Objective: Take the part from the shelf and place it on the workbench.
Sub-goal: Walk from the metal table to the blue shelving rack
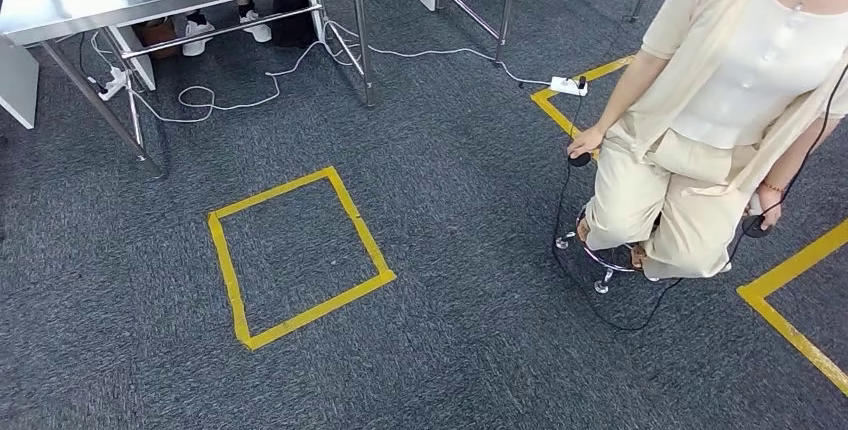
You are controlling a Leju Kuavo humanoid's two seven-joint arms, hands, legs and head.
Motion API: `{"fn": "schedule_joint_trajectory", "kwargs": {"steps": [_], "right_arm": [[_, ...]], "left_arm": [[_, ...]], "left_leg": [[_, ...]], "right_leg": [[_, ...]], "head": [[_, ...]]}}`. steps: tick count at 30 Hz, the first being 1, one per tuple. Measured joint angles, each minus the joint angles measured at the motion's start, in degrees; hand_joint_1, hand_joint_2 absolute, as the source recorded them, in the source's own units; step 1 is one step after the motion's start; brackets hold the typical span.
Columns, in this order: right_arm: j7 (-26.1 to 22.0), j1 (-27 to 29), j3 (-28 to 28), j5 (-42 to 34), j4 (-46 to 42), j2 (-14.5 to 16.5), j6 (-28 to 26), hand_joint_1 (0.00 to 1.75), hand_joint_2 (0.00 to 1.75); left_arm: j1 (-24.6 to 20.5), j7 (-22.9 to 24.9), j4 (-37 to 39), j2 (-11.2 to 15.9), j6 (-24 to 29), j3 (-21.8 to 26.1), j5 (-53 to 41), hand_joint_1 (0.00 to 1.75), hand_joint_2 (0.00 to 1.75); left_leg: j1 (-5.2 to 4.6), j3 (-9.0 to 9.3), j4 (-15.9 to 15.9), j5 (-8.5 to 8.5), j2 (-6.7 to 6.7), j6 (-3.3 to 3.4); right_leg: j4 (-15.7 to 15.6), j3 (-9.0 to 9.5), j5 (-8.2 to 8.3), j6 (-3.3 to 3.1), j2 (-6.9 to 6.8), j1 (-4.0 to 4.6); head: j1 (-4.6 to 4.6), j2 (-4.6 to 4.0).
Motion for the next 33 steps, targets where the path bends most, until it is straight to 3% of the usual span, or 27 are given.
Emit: {"fn": "schedule_joint_trajectory", "kwargs": {"steps": [1, 3, 5, 6, 7, 8, 10, 12, 14, 16, 18, 20, 21, 22, 24, 25, 27, 29, 31, 33], "right_arm": [[-0.04, 0.03, 0.31, 0.33, 0.01, -0.01, 0.02, 0.00, 0.00], [-0.33, 0.00, 1.00, 1.08, 0.01, 0.00, 0.08, 0.00, 0.00], [-0.77, 0.05, 1.60, 1.70, 0.01, 0.01, 0.07, 0.00, 0.00], [-0.97, 0.14, 1.84, 1.76, 0.01, -0.03, -0.06, 0.00, 0.00], [-1.22, 0.23, 1.99, 1.55, 0.01, -0.03, -0.39, 0.00, 0.00], [-1.50, 0.28, 2.09, 1.11, 0.01, 0.02, -0.98, 0.00, 0.00], [-1.95, 0.14, 2.05, 0.06, 0.00, 0.36, -2.51, 0.00, 0.00], [-2.04, -0.08, 1.93, -0.62, -0.01, 0.83, -3.68, 0.00, 0.00], [-2.04, 0.05, 1.76, -0.97, -0.01, 1.11, -4.17, 0.00, 0.00], [-2.11, 0.30, 1.53, -1.05, 0.00, 1.23, -4.31, 0.00, 0.00], [-2.33, 0.28, 1.34, -1.05, -0.01, 1.32, -4.39, 0.00, 0.00], [-2.58, 0.20, 1.15, -1.04, -0.01, 1.34, -4.45, 0.00, 0.00], [-2.66, 0.26, 1.04, -1.04, -0.01, 1.34, -4.47, 0.00, 0.00], [-2.72, 0.36, 0.96, -1.04, 0.00, 1.34, -4.48, 0.00, 0.00], [-2.81, 0.46, 0.87, -1.03, 0.00, 1.34, -4.49, 0.00, 0.00], [-2.86, 0.39, 0.84, -1.02, -0.01, 1.35, -4.49, 0.00, 0.00], [-2.93, 0.21, 0.71, -1.03, -0.03, 1.37, -4.53, 0.00, 0.00], [-2.96, 0.24, 0.57, -1.07, -0.04, 1.34, -4.55, 0.00, 0.00], [-2.96, 0.40, 0.49, -1.15, -0.04, 1.33, -4.60, 0.00, 0.00], [-2.96, 0.47, 0.44, -1.22, -0.04, 1.42, -4.69, 0.00, 0.00]], "left_arm": [[0.01, -0.66, 0.00, -0.04, 0.44, 0.10, 0.10, 0.00, 0.00], [0.16, -1.69, 0.00, -0.05, 1.19, 0.39, 0.26, 0.00, 0.00], [0.33, -2.15, 0.00, -0.04, 1.61, 0.78, 0.24, 0.00, 0.00], [0.36, -2.25, 0.00, -0.02, 1.74, 0.93, 0.06, 0.00, 0.00], [0.37, -2.26, 0.00, 0.04, 1.86, 1.02, -0.42, 0.00, 0.00], [0.38, -2.21, 0.00, 0.13, 1.95, 1.03, -1.14, 0.00, 0.00], [0.45, -2.06, 0.00, 0.36, 2.05, 0.87, -2.95, 0.00, 0.00], [0.52, -1.91, 0.00, 0.65, 1.88, 0.34, -4.43, 0.00, 0.00], [0.49, -1.77, 0.00, 0.89, 1.70, -0.34, -5.36, 0.00, 0.00], [0.43, -1.69, -0.01, 1.02, 1.70, -0.72, -5.82, 0.00, 0.00], [0.46, -1.68, -0.02, 1.20, 2.18, -1.02, -6.42, 0.00, 0.00], [0.56, -1.92, -0.02, 1.27, 2.97, -1.58, -7.10, 0.00, 0.00], [0.58, -2.15, -0.02, 1.21, 3.25, -1.85, -7.28, 0.00, 0.00], [0.57, -2.39, -0.02, 1.12, 3.43, -2.03, -7.36, 0.00, 0.00], [0.53, -2.70, -0.02, 0.82, 3.54, -2.17, -7.36, 0.00, 0.00], [0.53, -2.76, -0.02, 0.69, 3.54, -2.22, -7.36, 0.00, 0.00], [0.52, -2.86, -0.01, 0.45, 3.50, -2.37, -7.36, 0.00, 0.00], [0.41, -2.95, 0.00, 0.21, 3.49, -2.57, -7.36, 0.00, 0.00], [0.29, -3.01, 0.00, 0.01, 3.40, -2.85, -7.41, 0.00, 0.00], [0.37, -3.01, 0.00, -0.01, 3.15, -3.06, -7.52, 0.00, 0.00]], "left_leg": [[0.21, -0.71, 1.77, -1.40, -1.56, -0.38], [0.44, -3.66, 8.68, -5.71, -4.96, -0.89], [0.55, -6.57, 15.49, -8.55, -5.98, -1.13], [0.68, -6.92, 16.39, -8.32, -6.07, -1.24], [0.90, -6.19, 14.99, -6.92, -6.18, -1.34], [1.25, -4.59, 11.67, -4.78, -6.71, -1.49], [2.08, -1.35, 4.37, -1.52, -9.63, -1.82], [2.23, -0.42, 1.55, -1.04, -11.54, -1.71], [1.77, -0.56, 1.32, -0.91, -10.40, -0.86], [1.54, -0.49, 0.75, -0.35, -8.84, 0.29], [1.35, -0.50, 0.39, -0.06, -7.04, 1.06], [1.00, -0.64, 0.39, -0.05, -5.14, 1.31], [0.85, -0.69, 0.40, -0.07, -4.28, 1.34], [0.73, -0.70, 0.41, -0.07, -3.52, 1.34], [0.62, -0.53, 0.42, -0.11, -2.17, 1.25], [0.47, -0.40, 0.44, -0.22, -1.56, 1.07], [0.19, -0.07, 0.48, -0.47, -0.48, 0.53], [0.19, 0.35, 0.39, -0.63, 0.49, -0.09], [0.55, 0.22, 1.43, -1.67, -0.74, -0.74], [0.88, -1.76, 6.27, -4.97, -3.87, -1.20]], "right_leg": [[-0.12, 0.06, 0.26, -0.53, 0.56, -0.34], [-0.16, -0.18, 0.66, -1.27, 1.67, -0.53], [-0.05, -0.51, 0.83, -1.44, 3.02, -0.47], [0.06, -0.56, 0.86, -1.39, 3.76, -0.51], [0.22, -0.58, 0.87, -1.33, 4.53, -0.60], [0.48, -0.62, 0.84, -1.23, 5.33, -0.69], [1.37, -1.21, 0.67, -0.77, 6.86, -0.58], [2.07, -2.32, 0.75, 0.14, 8.17, -0.31], [2.06, -3.27, 1.17, 1.23, 9.33, -0.25], [3.52, -4.46, 0.46, 1.67, 7.62, -0.25], [9.21, -7.30, -2.46, 1.30, 4.36, -0.22], [16.26, -10.52, -5.39, 1.23, 3.20, -0.21], [17.82, -11.00, -5.84, 1.48, 3.03, -0.22], [17.16, -10.27, -5.46, 1.85, 2.82, -0.23], [9.84, -5.71, -3.18, 2.46, 1.25, -0.22], [5.97, -3.52, -2.01, 2.44, -0.03, 0.00], [2.01, -1.55, -0.70, 1.60, -1.64, 0.49], [1.86, -1.83, -0.31, 0.64, -0.85, 0.82], [1.48, -1.51, 0.11, -0.23, 0.31, 0.12], [1.19, -1.29, 0.59, -1.09, 1.45, -0.58]], "head": [[-0.07, 0.01], [-0.17, 0.02], [-0.18, 0.02], [-0.19, 0.01], [-0.18, 0.01], [-0.20, 0.00], [-0.21, 0.00], [-0.14, 0.01], [-0.05, 0.00], [0.10, 0.01], [0.40, 0.01], [0.53, 0.01], [0.52, 0.01], [0.53, 0.01], [0.58, 0.01], [0.58, 0.01], [0.50, 0.01], [0.45, 0.01], [0.31, 0.01], [0.02, 0.01]]}}
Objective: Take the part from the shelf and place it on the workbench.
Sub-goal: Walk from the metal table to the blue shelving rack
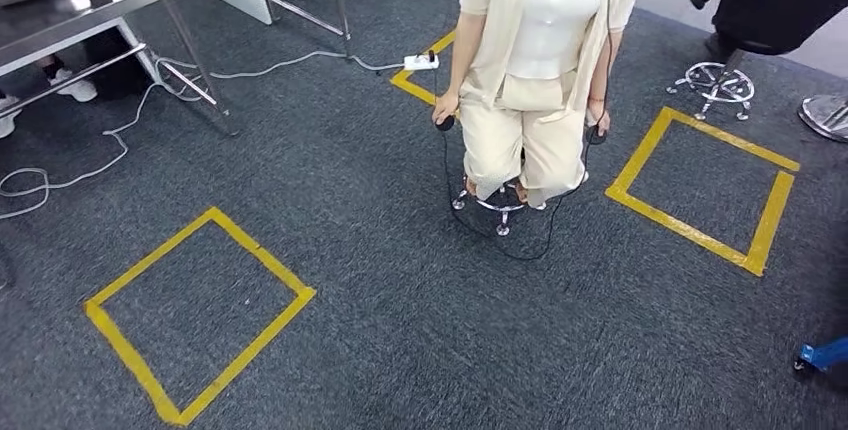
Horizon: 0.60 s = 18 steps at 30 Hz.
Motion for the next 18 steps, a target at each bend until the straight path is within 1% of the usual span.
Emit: {"fn": "schedule_joint_trajectory", "kwargs": {"steps": [1, 2, 3, 4, 5, 6, 7, 8, 9, 10, 11, 12, 13, 14, 15, 16, 17, 18], "right_arm": [[0.00, -0.01, -0.03, -0.02, 0.00, 0.04, -0.04, 0.00, 0.00], [0.00, 0.00, -0.08, -0.02, 0.00, 0.08, -0.06, 0.00, 0.00], [0.00, 0.06, -0.15, -0.02, 0.00, 0.09, -0.07, 0.00, 0.00], [0.00, 0.14, -0.25, -0.02, 0.00, 0.08, -0.08, 0.00, 0.00], [0.00, 0.22, -0.35, -0.02, 0.00, 0.07, -0.09, 0.00, 0.00], [0.00, 0.27, -0.44, -0.02, 0.00, 0.07, -0.10, 0.00, 0.00], [0.00, 0.25, -0.54, -0.03, 0.00, 0.08, -0.11, 0.00, 0.00], [0.00, 0.16, -0.63, -0.03, 0.00, 0.09, -0.11, 0.00, 0.00], [0.00, 0.08, -0.73, -0.03, 0.00, 0.10, -0.13, 0.00, 0.00], [0.00, 0.06, -0.81, -0.02, 0.00, 0.09, -0.14, 0.00, 0.00], [0.00, 0.10, -0.87, 0.00, 0.00, 0.09, -0.15, 0.00, 0.00], [0.00, 0.21, -0.89, 0.04, 0.00, 0.08, -0.16, 0.00, 0.00], [0.00, 0.30, -0.91, 0.07, 0.00, 0.07, -0.17, 0.00, 0.00], [0.00, 0.31, -0.91, 0.10, 0.00, 0.07, -0.17, 0.00, 0.00], [0.00, 0.23, -0.92, 0.12, 0.00, 0.07, -0.18, 0.00, 0.00], [0.01, 0.13, -0.92, 0.14, 0.00, 0.08, -0.20, 0.00, 0.00], [0.03, 0.04, -0.92, 0.15, 0.00, 0.07, -0.22, 0.00, 0.00], [0.05, 0.03, -0.93, 0.15, 0.00, 0.05, -0.27, 0.00, 0.00]], "left_arm": [[0.09, 0.02, 0.00, 0.02, -0.15, -0.04, -0.07, 0.00, 0.00], [0.18, 0.04, 0.00, 0.03, -0.26, -0.06, -0.16, 0.00, 0.00], [0.24, 0.07, 0.00, 0.04, -0.35, -0.07, -0.26, 0.00, 0.00], [0.27, 0.09, 0.00, 0.05, -0.37, -0.08, -0.33, 0.00, 0.00], [0.29, 0.10, 0.00, 0.07, -0.38, -0.08, -0.39, 0.00, 0.00], [0.31, 0.11, 0.00, 0.09, -0.39, -0.08, -0.43, 0.00, 0.00], [0.35, 0.13, 0.01, 0.10, -0.39, -0.08, -0.45, 0.00, 0.00], [0.39, 0.15, 0.01, 0.13, -0.40, -0.08, -0.49, 0.00, 0.00], [0.42, 0.19, 0.01, 0.15, -0.39, -0.09, -0.53, 0.00, 0.00], [0.41, 0.23, 0.01, 0.18, -0.38, -0.09, -0.54, 0.00, 0.00], [0.37, 0.25, 0.01, 0.20, -0.37, -0.09, -0.55, 0.00, 0.00], [0.32, 0.27, 0.00, 0.19, -0.34, -0.08, -0.53, 0.00, 0.00], [0.29, 0.27, 0.00, 0.17, -0.33, -0.08, -0.51, 0.00, 0.00], [0.29, 0.27, 0.00, 0.16, -0.32, -0.08, -0.51, 0.00, 0.00], [0.30, 0.27, 0.00, 0.16, -0.32, -0.08, -0.51, 0.00, 0.00], [0.33, 0.27, 0.00, 0.17, -0.31, -0.08, -0.51, 0.00, 0.00], [0.35, 0.27, 0.00, 0.19, -0.31, -0.08, -0.51, 0.00, 0.00], [0.37, 0.27, 0.00, 0.20, -0.31, -0.08, -0.51, 0.00, 0.00]], "left_leg": [[0.04, -1.68, 3.75, -2.06, -1.23, -0.14], [0.08, -3.32, 7.25, -3.57, -1.80, -0.29], [0.13, -4.43, 9.53, -4.14, -2.09, -0.43], [0.26, -4.60, 9.69, -3.43, -2.21, -0.56], [0.46, -3.77, 7.75, -1.69, -2.44, -0.68], [0.75, -2.24, 4.28, 0.56, -3.07, -0.80], [1.03, -0.68, 0.74, 2.27, -4.33, -0.91], [1.21, 0.47, -1.98, 3.24, -5.49, -0.89], [1.19, 1.07, -3.55, 3.54, -6.32, -0.74], [0.99, 1.18, -4.02, 3.33, -6.59, -0.43], [0.73, 1.15, -4.19, 3.38, -6.08, 0.03], [0.59, 1.16, -4.42, 3.65, -5.38, 0.59], [0.50, 1.20, -4.68, 3.90, -4.72, 1.16], [0.48, 1.21, -4.94, 4.14, -3.95, 1.70], [0.46, 1.20, -5.13, 4.31, -3.10, 2.11], [0.33, 1.15, -5.17, 4.31, -2.31, 2.31], [0.21, 1.08, -5.16, 4.31, -1.40, 2.42], [0.09, 1.04, -5.15, 4.30, -0.54, 2.43]], "right_leg": [[0.01, -0.17, 0.10, -0.25, 0.60, 0.09], [0.04, -0.28, 0.16, -0.37, 1.25, 0.18], [0.07, -0.34, 0.17, -0.41, 1.96, 0.26], [0.15, -0.35, 0.18, -0.39, 2.73, 0.26], [0.29, -0.32, 0.18, -0.36, 3.53, 0.20], [0.54, -0.33, 0.12, -0.26, 4.33, 0.12], [0.94, -0.49, 0.02, -0.05, 5.06, 0.18], [1.36, -0.81, -0.07, 0.24, 5.77, 0.28], [1.64, -1.25, -0.07, 0.66, 6.36, 0.36], [1.76, -1.67, 0.03, 1.14, 6.92, 0.45], [1.69, -2.13, 0.24, 1.65, 7.50, 0.44], [1.79, -2.50, 0.34, 2.07, 7.46, 0.40], [2.42, -3.00, 0.08, 2.30, 6.65, 0.44], [4.07, -4.01, -0.75, 2.29, 5.32, 0.49], [6.87, -5.41, -2.08, 2.11, 3.72, 0.52], [10.49, -7.25, -3.68, 1.92, 2.50, 0.56], [14.30, -9.11, -5.11, 1.87, 1.94, 0.54], [16.95, -10.30, -5.89, 2.01, 1.70, 0.49]], "head": [[-0.10, 0.00], [-0.13, 0.00], [-0.13, -0.01], [-0.14, -0.01], [-0.13, -0.01], [-0.15, -0.01], [-0.17, -0.01], [-0.17, 0.00], [-0.16, 0.00], [-0.16, 0.00], [-0.14, 0.00], [-0.13, 0.00], [-0.11, 0.00], [-0.02, 0.00], [0.09, 0.00], [0.18, 0.00], [0.27, 0.00], [0.28, 0.00]]}}
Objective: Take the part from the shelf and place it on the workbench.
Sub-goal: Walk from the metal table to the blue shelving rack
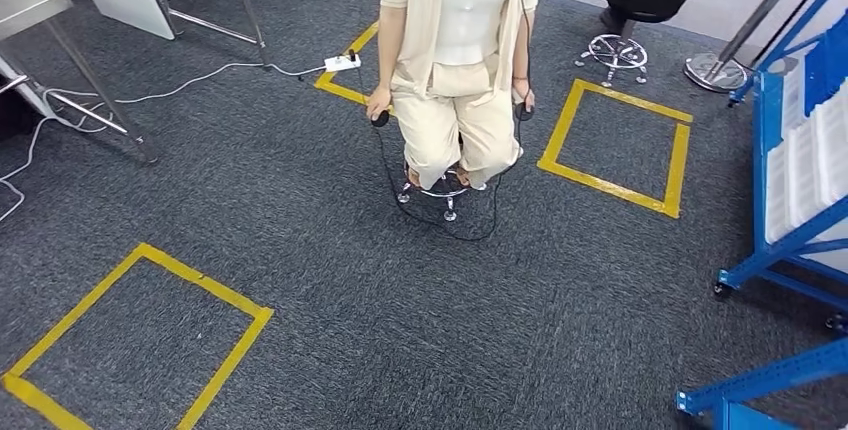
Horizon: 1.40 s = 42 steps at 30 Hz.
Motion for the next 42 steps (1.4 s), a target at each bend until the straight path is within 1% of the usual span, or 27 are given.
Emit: {"fn": "schedule_joint_trajectory", "kwargs": {"steps": [1, 2, 4, 6, 7, 9, 11, 13, 15, 16, 17, 18, 20, 22, 24, 26, 28, 29, 31, 32, 33, 35, 36, 37, 38, 40, 42], "right_arm": [[0.03, 0.05, -0.02, -0.01, 0.00, -0.02, -0.06, 0.00, 0.00], [0.05, 0.11, -0.04, -0.01, 0.00, -0.04, -0.13, 0.00, 0.00], [0.08, 0.11, -0.08, -0.02, 0.00, -0.04, -0.22, 0.00, 0.00], [0.06, -0.15, -0.09, 0.03, -0.01, 0.01, -0.26, 0.00, 0.00], [0.04, -0.24, -0.09, 0.09, -0.01, 0.02, -0.27, 0.00, 0.00], [0.02, -0.20, -0.10, 0.19, -0.01, -0.02, -0.29, 0.00, 0.00], [0.02, -0.11, -0.12, 0.21, 0.00, -0.04, -0.31, 0.00, 0.00], [0.01, -0.09, -0.14, 0.27, 0.00, 0.03, -0.33, 0.00, 0.00], [-0.01, -0.08, -0.15, 0.34, 0.00, 0.10, -0.33, 0.00, 0.00], [-0.01, -0.04, -0.17, 0.34, 0.00, 0.10, -0.33, 0.00, 0.00], [-0.01, 0.01, -0.20, 0.34, 0.00, 0.08, -0.33, 0.00, 0.00], [-0.02, 0.05, -0.24, 0.34, 0.00, 0.08, -0.33, 0.00, 0.00], [-0.09, -0.03, -0.32, 0.35, 0.00, 0.13, -0.33, 0.00, 0.00], [-0.16, -0.19, -0.36, 0.36, 0.00, 0.23, -0.34, 0.00, 0.00], [-0.18, -0.16, -0.38, 0.36, 0.00, 0.27, -0.35, 0.00, 0.00], [-0.20, -0.05, -0.39, 0.53, 0.00, 0.25, -0.36, 0.00, 0.00], [-0.27, -0.17, -0.40, 0.89, 0.00, 0.24, -0.35, 0.00, 0.00], [-0.30, -0.25, -0.40, 1.04, 0.00, 0.25, -0.35, 0.00, 0.00], [-0.33, -0.29, -0.40, 1.10, 0.00, 0.24, -0.34, 0.00, 0.00], [-0.33, -0.22, -0.40, 1.07, 0.00, 0.23, -0.34, 0.00, 0.00], [-0.34, -0.14, -0.42, 1.02, 0.00, 0.20, -0.35, 0.00, 0.00], [-0.42, -0.15, -0.46, 0.90, 0.00, 0.18, -0.38, 0.00, 0.00], [-0.50, -0.25, -0.48, 0.85, 0.00, 0.20, -0.40, 0.00, 0.00], [-0.57, -0.34, -0.50, 0.78, 0.00, 0.25, -0.42, 0.00, 0.00], [-0.62, -0.37, -0.56, 0.69, 0.00, 0.26, -0.45, 0.00, 0.00], [-0.66, -0.30, -0.80, 0.49, 0.00, 0.19, -0.52, 0.00, 0.00], [-0.67, -0.28, -1.15, 0.31, 0.01, 0.11, -0.66, 0.00, 0.00]], "left_arm": [[0.00, 0.00, 0.00, 0.00, 0.00, 0.00, -0.01, 0.00, 0.00], [-0.01, -0.01, 0.00, -0.01, 0.00, 0.00, -0.01, 0.00, 0.00], [-0.07, -0.04, 0.00, -0.01, -0.01, 0.00, -0.01, 0.00, 0.00], [-0.13, -0.07, 0.00, 0.01, -0.02, 0.00, 0.00, 0.00, 0.00], [-0.18, -0.08, 0.00, 0.01, -0.02, 0.00, 0.01, 0.00, 0.00], [-0.37, -0.09, 0.00, -0.02, -0.01, 0.00, 0.05, 0.00, 0.00], [-0.49, -0.13, 0.00, -0.03, 0.01, 0.00, 0.08, 0.00, 0.00], [-0.38, -0.19, 0.00, -0.02, 0.03, 0.01, 0.11, 0.00, 0.00], [-0.19, -0.28, 0.00, -0.01, 0.01, 0.02, 0.28, 0.00, 0.00], [-0.13, -0.45, 0.00, -0.01, -0.05, 0.03, 0.50, 0.00, 0.00], [-0.10, -0.67, 0.00, -0.01, -0.14, 0.03, 0.74, 0.00, 0.00], [-0.09, -0.94, 0.00, 0.00, -0.22, 0.04, 0.97, 0.00, 0.00], [-0.07, -1.29, 0.00, 0.04, -0.17, 0.06, 1.13, 0.00, 0.00], [-0.10, -1.43, 0.00, 0.10, 0.01, 0.08, 1.11, 0.00, 0.00], [-0.19, -1.55, 0.00, 0.10, 0.02, 0.09, 1.12, 0.00, 0.00], [-0.26, -2.13, 0.00, -0.01, -0.29, 0.11, 1.33, 0.00, 0.00], [-0.25, -2.86, 0.00, -0.16, -0.66, 0.17, 1.74, 0.00, 0.00], [-0.24, -3.07, 0.00, -0.21, -0.71, 0.20, 1.91, 0.00, 0.00], [-0.27, -3.17, 0.00, -0.37, -0.39, 0.23, 1.95, 0.00, 0.00], [-0.32, -3.19, 0.00, -0.48, -0.12, 0.24, 1.88, 0.00, 0.00], [-0.37, -3.19, 0.00, -0.62, 0.14, 0.23, 1.77, 0.00, 0.00], [-0.45, -3.16, -0.01, -0.81, 0.40, 0.22, 1.43, 0.00, 0.00], [-0.46, -3.14, -0.01, -0.85, 0.46, 0.22, 1.27, 0.00, 0.00], [-0.49, -3.13, -0.01, -0.85, 0.48, 0.22, 1.11, 0.00, 0.00], [-0.55, -3.11, -0.01, -0.87, 0.49, 0.22, 0.99, 0.00, 0.00], [-0.78, -3.11, 0.00, -1.04, 0.48, 0.22, 0.75, 0.00, 0.00], [-0.92, -3.14, 0.00, -1.20, 0.43, 0.21, 0.58, 0.00, 0.00]], "left_leg": [[-0.09, -0.01, 0.01, -0.01, 0.79, 0.00], [-0.14, 0.03, 0.01, -0.03, 1.51, -0.02], [-0.22, 0.24, 0.02, -0.14, 2.74, -0.21], [-0.50, 0.49, 0.05, -0.44, 3.84, -0.81], [-0.61, 0.66, 0.01, -0.53, 4.36, -1.15], [-0.51, 1.06, -0.16, -0.63, 5.10, -1.91], [-0.17, 0.75, 1.19, -1.92, 3.03, -2.58], [0.00, -1.75, 6.95, -5.49, -0.36, -2.87], [-0.01, -5.25, 14.11, -8.47, -1.57, -2.88], [-0.02, -6.17, 15.66, -8.43, -1.70, -2.83], [-0.01, -6.05, 14.99, -7.24, -1.79, -2.73], [0.01, -4.90, 12.21, -5.18, -2.13, -2.58], [0.10, -1.51, 4.52, -1.39, -4.44, -2.18], [-0.04, 0.17, 0.50, -0.22, -6.05, -1.76], [-0.35, 0.30, 0.01, -0.09, -5.16, -1.18], [-0.38, 0.52, -0.70, 0.45, -3.83, -0.33], [-0.36, 0.62, -1.20, 0.79, -2.21, 0.26], [-0.40, 0.58, -1.23, 0.78, -1.33, 0.39], [-0.45, 0.50, -1.21, 0.71, 0.45, 0.40], [-0.44, 0.49, -1.20, 0.65, 1.24, 0.34], [-0.40, 0.56, -1.18, 0.55, 1.96, 0.18], [-0.45, 0.90, -1.08, 0.18, 3.22, -0.43], [-0.51, 1.12, -1.02, -0.08, 3.78, -0.86], [-0.59, 1.34, -1.00, -0.28, 4.28, -1.27], [-0.61, 1.56, -1.06, -0.42, 4.81, -1.66], [-0.19, 2.06, -1.11, -0.73, 5.43, -2.45], [0.25, 1.43, 1.18, -2.63, 3.08, -3.01]], "right_leg": [[0.79, -0.16, -0.02, 0.32, -0.18, -0.05], [-0.70, 0.85, 0.75, 0.73, -0.47, -0.11], [-8.51, 5.25, 3.29, 1.29, -2.52, -0.11], [-14.25, 8.39, 4.94, 0.83, -4.55, 0.37], [-15.06, 8.59, 5.16, 0.30, -4.82, 0.69], [-15.23, 8.46, 5.47, -0.71, -3.63, 0.78], [-15.64, 8.72, 5.88, -1.67, -2.47, 0.19], [-15.83, 8.81, 6.25, -2.46, -1.23, -0.07], [-15.81, 8.70, 6.36, -2.79, 0.19, 0.24], [-15.79, 8.70, 6.37, -2.79, 0.98, 0.37], [-15.78, 8.78, 6.38, -2.79, 1.76, 0.46], [-15.76, 8.89, 6.39, -2.77, 2.55, 0.50], [-15.61, 8.92, 6.43, -2.63, 4.02, 0.67], [-15.50, 8.50, 6.63, -2.13, 5.24, 0.81], [-15.58, 7.85, 6.94, -1.37, 6.29, 0.75], [-14.28, 6.80, 6.44, -1.04, 4.77, 0.75], [-9.06, 4.03, 4.01, -1.31, 1.53, 0.71], [-5.29, 2.06, 2.42, -1.40, 0.52, 0.60], [0.20, -0.59, 0.67, -1.00, -0.11, 0.21], [0.16, -0.39, 0.96, -0.49, -0.31, -0.02], [-2.45, 1.17, 2.07, 0.15, -0.78, -0.30], [-10.57, 5.95, 4.67, 1.08, -3.45, -0.60], [-13.63, 7.73, 5.55, 1.05, -4.64, -0.54], [-15.11, 8.56, 5.89, 0.70, -5.36, -0.35], [-15.35, 8.57, 5.92, 0.20, -5.21, -0.05], [-15.59, 8.54, 6.06, -0.79, -3.77, -0.06], [-15.82, 8.73, 6.31, -1.77, -2.40, -0.34]], "head": [[0.01, 0.00], [0.04, 0.00], [0.14, 0.01], [0.13, 0.00], [0.09, 0.00], [0.03, 0.00], [-0.21, 0.00], [-0.54, -0.01], [-0.58, 0.00], [-0.60, 0.00], [-0.60, 0.00], [-0.58, 0.00], [-0.56, 0.00], [-0.53, 0.00], [-0.54, 0.00], [-0.46, 0.00], [-0.17, 0.00], [-0.03, 0.00], [0.03, 0.01], [0.05, 0.01], [0.07, 0.01], [0.19, 0.00], [0.15, 0.00], [0.10, -0.01], [0.02, -0.01], [-0.10, 0.00], [-0.36, 0.00]]}}
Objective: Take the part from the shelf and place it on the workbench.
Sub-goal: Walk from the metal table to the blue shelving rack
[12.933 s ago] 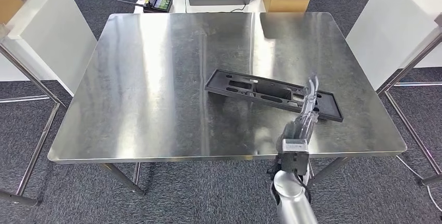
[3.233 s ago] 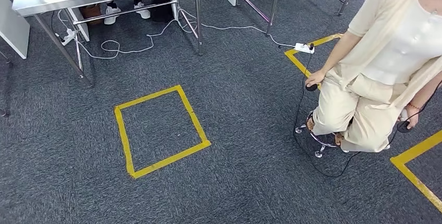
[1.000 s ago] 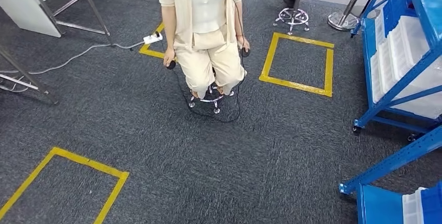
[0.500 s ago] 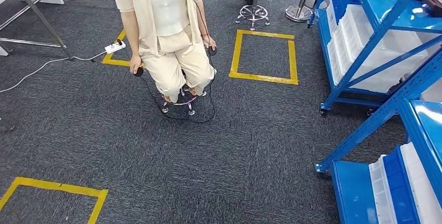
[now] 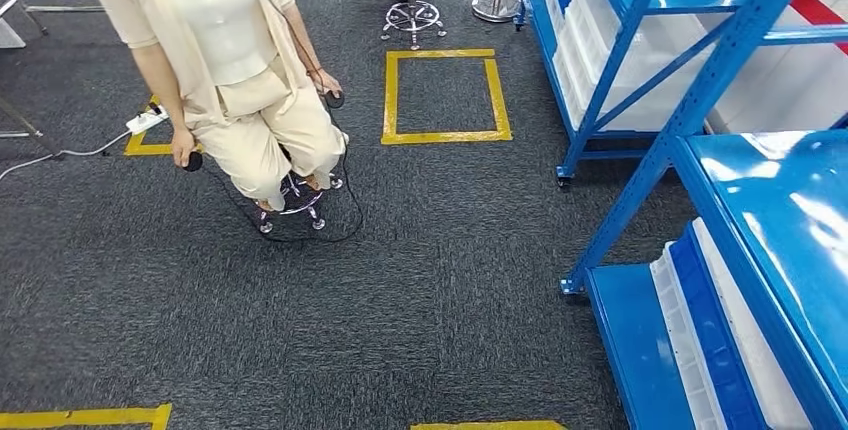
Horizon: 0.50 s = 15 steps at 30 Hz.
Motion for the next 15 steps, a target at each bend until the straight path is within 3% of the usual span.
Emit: {"fn": "schedule_joint_trajectory", "kwargs": {"steps": [2, 3, 4, 5, 7, 9, 11, 13, 15], "right_arm": [[-0.02, -0.02, -0.23, -0.11, 0.00, 0.05, -0.14, 0.00, 0.00], [-0.02, -0.02, -0.30, -0.14, 0.00, 0.09, -0.17, 0.00, 0.00], [-0.03, 0.00, -0.36, -0.17, 0.00, 0.13, -0.20, 0.00, 0.00], [-0.03, 0.05, -0.45, -0.23, 0.01, 0.14, -0.22, 0.00, 0.00], [-0.03, 0.16, -0.65, -0.35, 0.01, 0.13, -0.29, 0.00, 0.00], [-0.03, 0.13, -0.76, -0.39, 0.01, 0.22, -0.37, 0.00, 0.00], [-0.05, 0.07, -0.86, -0.40, 0.00, 0.34, -0.45, 0.00, 0.00], [-0.08, 0.16, -1.04, -0.42, 0.01, 0.38, -0.52, 0.00, 0.00], [-0.13, 0.24, -1.24, -0.45, 0.01, 0.37, -0.56, 0.00, 0.00]], "left_arm": [[0.07, -0.03, 0.00, -0.04, -0.04, -0.01, -0.13, 0.00, 0.00], [0.15, -0.03, 0.00, -0.05, -0.04, -0.01, -0.21, 0.00, 0.00], [0.22, -0.03, 0.00, -0.05, -0.04, -0.01, -0.32, 0.00, 0.00], [0.27, -0.03, 0.00, -0.05, -0.04, -0.01, -0.42, 0.00, 0.00], [0.31, -0.03, 0.00, -0.04, -0.08, -0.01, -0.59, 0.00, 0.00], [0.32, -0.03, 0.00, 0.00, -0.12, -0.01, -0.64, 0.00, 0.00], [0.24, -0.03, 0.00, 0.03, -0.17, -0.02, -0.68, 0.00, 0.00], [0.13, -0.05, 0.00, 0.01, -0.26, -0.03, -0.69, 0.00, 0.00], [0.13, -0.09, 0.00, -0.06, -0.33, -0.03, -0.68, 0.00, 0.00]], "left_leg": [[0.12, -3.19, 7.00, -3.93, -3.49, -0.04], [0.12, -5.15, 10.91, -5.58, -4.29, 0.01], [0.11, -6.75, 13.76, -6.33, -4.65, 0.07], [0.12, -7.42, 14.49, -5.78, -4.79, 0.19], [0.13, -5.74, 9.56, -1.76, -5.54, 0.63], [0.13, -2.75, 2.15, 1.88, -8.12, 1.12], [-0.13, -1.53, -0.94, 2.72, -9.44, 1.45], [-0.39, -1.30, -1.50, 3.03, -8.20, 2.03], [-0.41, -0.99, -2.34, 3.60, -6.81, 2.86]], "right_leg": [[-0.06, -0.02, 0.18, -0.77, 1.36, 0.14], [-0.05, -0.07, 0.21, -1.01, 2.10, 0.36], [-0.03, -0.07, 0.22, -1.09, 2.95, 0.57], [-0.01, -0.02, 0.23, -1.14, 3.81, 0.73], [0.03, 0.20, 0.24, -1.12, 5.54, 0.88], [0.13, 0.27, 0.24, -0.97, 6.97, 1.10], [0.17, -0.11, 0.38, -0.45, 8.05, 1.21], [0.18, -0.81, 0.59, 0.31, 8.79, 1.07], [1.99, -2.03, -0.37, 0.54, 6.72, 1.08]], "head": [[-0.28, -0.01], [-0.31, -0.01], [-0.30, 0.00], [-0.29, 0.00], [-0.30, 0.00], [-0.27, 0.00], [-0.24, 0.00], [-0.23, 0.00], [-0.11, 0.00]]}}
